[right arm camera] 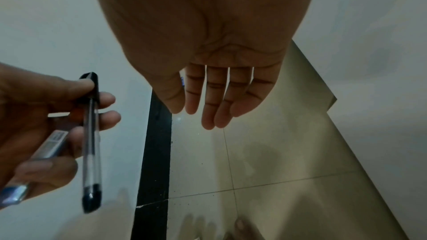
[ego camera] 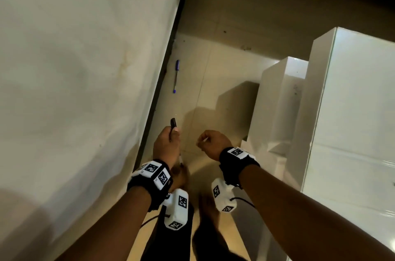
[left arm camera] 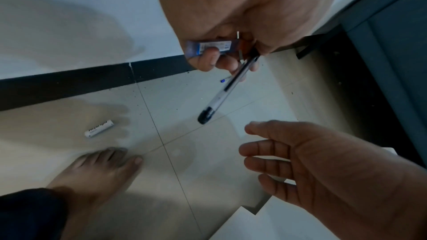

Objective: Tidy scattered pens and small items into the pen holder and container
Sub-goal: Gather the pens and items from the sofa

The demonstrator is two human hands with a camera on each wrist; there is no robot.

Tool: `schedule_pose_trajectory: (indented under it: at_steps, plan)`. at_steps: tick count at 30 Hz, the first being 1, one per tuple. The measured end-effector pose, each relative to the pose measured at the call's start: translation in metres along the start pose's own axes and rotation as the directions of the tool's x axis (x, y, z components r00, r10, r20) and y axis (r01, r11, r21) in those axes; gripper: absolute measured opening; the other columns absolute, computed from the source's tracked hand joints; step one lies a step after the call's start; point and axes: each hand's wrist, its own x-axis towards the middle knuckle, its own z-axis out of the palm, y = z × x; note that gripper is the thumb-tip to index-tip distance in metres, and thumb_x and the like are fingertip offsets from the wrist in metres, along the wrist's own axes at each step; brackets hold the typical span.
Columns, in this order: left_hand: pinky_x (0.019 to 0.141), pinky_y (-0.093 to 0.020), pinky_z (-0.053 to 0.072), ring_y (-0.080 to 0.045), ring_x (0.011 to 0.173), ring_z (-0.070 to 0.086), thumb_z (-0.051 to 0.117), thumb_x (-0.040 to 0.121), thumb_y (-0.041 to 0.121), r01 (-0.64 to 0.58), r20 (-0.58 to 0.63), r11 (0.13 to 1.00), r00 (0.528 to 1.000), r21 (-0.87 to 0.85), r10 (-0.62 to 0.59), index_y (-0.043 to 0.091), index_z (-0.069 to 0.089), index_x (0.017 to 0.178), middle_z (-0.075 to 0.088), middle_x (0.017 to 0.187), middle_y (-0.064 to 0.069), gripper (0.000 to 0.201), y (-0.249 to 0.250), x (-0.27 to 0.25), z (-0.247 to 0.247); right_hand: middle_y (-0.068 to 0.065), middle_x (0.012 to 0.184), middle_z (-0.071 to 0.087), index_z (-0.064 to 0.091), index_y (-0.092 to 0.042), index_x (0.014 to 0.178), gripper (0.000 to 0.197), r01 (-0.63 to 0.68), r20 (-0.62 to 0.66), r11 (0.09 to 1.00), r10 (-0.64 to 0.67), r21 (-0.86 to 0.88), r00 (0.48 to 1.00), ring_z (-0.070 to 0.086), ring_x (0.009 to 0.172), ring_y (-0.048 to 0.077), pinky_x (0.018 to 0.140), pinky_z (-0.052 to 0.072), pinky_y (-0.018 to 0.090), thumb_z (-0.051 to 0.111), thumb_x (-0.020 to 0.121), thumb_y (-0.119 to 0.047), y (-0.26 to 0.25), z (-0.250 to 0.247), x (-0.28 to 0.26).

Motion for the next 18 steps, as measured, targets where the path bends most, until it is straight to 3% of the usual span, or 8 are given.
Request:
schedule_pose_trajectory:
  at_steps: [3, 6, 9, 12, 15, 18]
  plan:
    - [0.076, -0.042, 0.055, -0.028, 0.079, 0.062, 0.047, 0.098, 0.034, 0.031, 0.01, 0.999, 0.999, -0.014, -0.031, 0.02, 0.064, 0.088, 0.065, 0.079, 0.0, 0.024, 0.0, 0.019, -0.005, 0.0, 0.096, 0.07, 0.065, -0.029, 0.088, 0.006, 0.011, 0.017, 0.999, -0.01, -0.033, 1.0, 0.065, 0.091, 0.02, 0.078, 0.049, 0.028, 0.063, 0.086, -0.034, -0.003, -0.005, 0.024]
    - [0.071, -0.031, 0.047, -0.022, 0.077, 0.059, 0.047, 0.099, 0.028, 0.03, -0.003, 0.999, 1.0, -0.043, -0.03, 0.013, 0.065, 0.094, 0.063, 0.077, -0.001, 0.024, -0.005, 0.047, 0.0, -0.003, 0.09, 0.063, 0.064, -0.032, 0.087, 0.001, 0.02, 0.029, 0.996, -0.017, -0.089, 0.999, 0.064, 0.093, 0.022, 0.074, 0.044, 0.025, 0.063, 0.086, -0.033, -0.003, -0.005, 0.065]
    - [0.064, -0.023, 0.043, -0.016, 0.073, 0.058, 0.05, 0.099, 0.027, 0.024, -0.023, 0.996, 0.999, -0.084, -0.026, 0.012, 0.067, 0.097, 0.064, 0.079, -0.001, 0.023, -0.015, 0.078, 0.009, 0.004, 0.11, 0.063, 0.064, -0.029, 0.107, 0.019, 0.055, 0.063, 0.983, -0.045, -0.175, 0.997, 0.061, 0.105, 0.026, 0.084, 0.047, 0.028, 0.061, 0.089, -0.031, -0.008, 0.0, 0.121]
    - [0.063, -0.021, 0.042, -0.011, 0.073, 0.056, 0.048, 0.1, 0.03, 0.048, -0.043, 0.996, 0.998, -0.079, -0.052, 0.013, 0.066, 0.095, 0.063, 0.081, 0.0, 0.025, -0.029, 0.109, 0.023, 0.011, 0.132, 0.052, 0.053, -0.027, 0.129, 0.04, 0.169, 0.063, 0.948, -0.157, -0.27, 0.986, 0.054, 0.117, 0.031, 0.093, 0.043, 0.032, 0.061, 0.091, -0.031, -0.027, 0.007, 0.177]
    - [0.061, -0.023, 0.042, -0.012, 0.067, 0.053, 0.044, 0.101, 0.026, 0.088, -0.064, 0.991, 0.993, -0.101, -0.095, 0.009, 0.064, 0.095, 0.059, 0.074, 0.001, 0.027, -0.038, 0.137, 0.038, 0.013, 0.135, 0.042, 0.046, -0.026, 0.137, 0.049, 0.26, -0.021, 0.921, -0.278, -0.289, 0.96, 0.054, 0.115, 0.033, 0.085, 0.041, 0.028, 0.061, 0.09, -0.029, -0.051, 0.01, 0.227]
    - [0.061, -0.022, 0.044, -0.013, 0.068, 0.054, 0.043, 0.101, 0.024, 0.083, -0.066, 0.991, 0.994, -0.103, -0.09, 0.007, 0.066, 0.096, 0.06, 0.074, 0.001, 0.029, -0.044, 0.16, 0.044, 0.013, 0.132, 0.042, 0.046, -0.02, 0.139, 0.05, 0.296, -0.087, 0.888, -0.346, -0.352, 0.934, 0.057, 0.108, 0.034, 0.08, 0.041, 0.027, 0.058, 0.092, -0.029, -0.075, 0.014, 0.263]
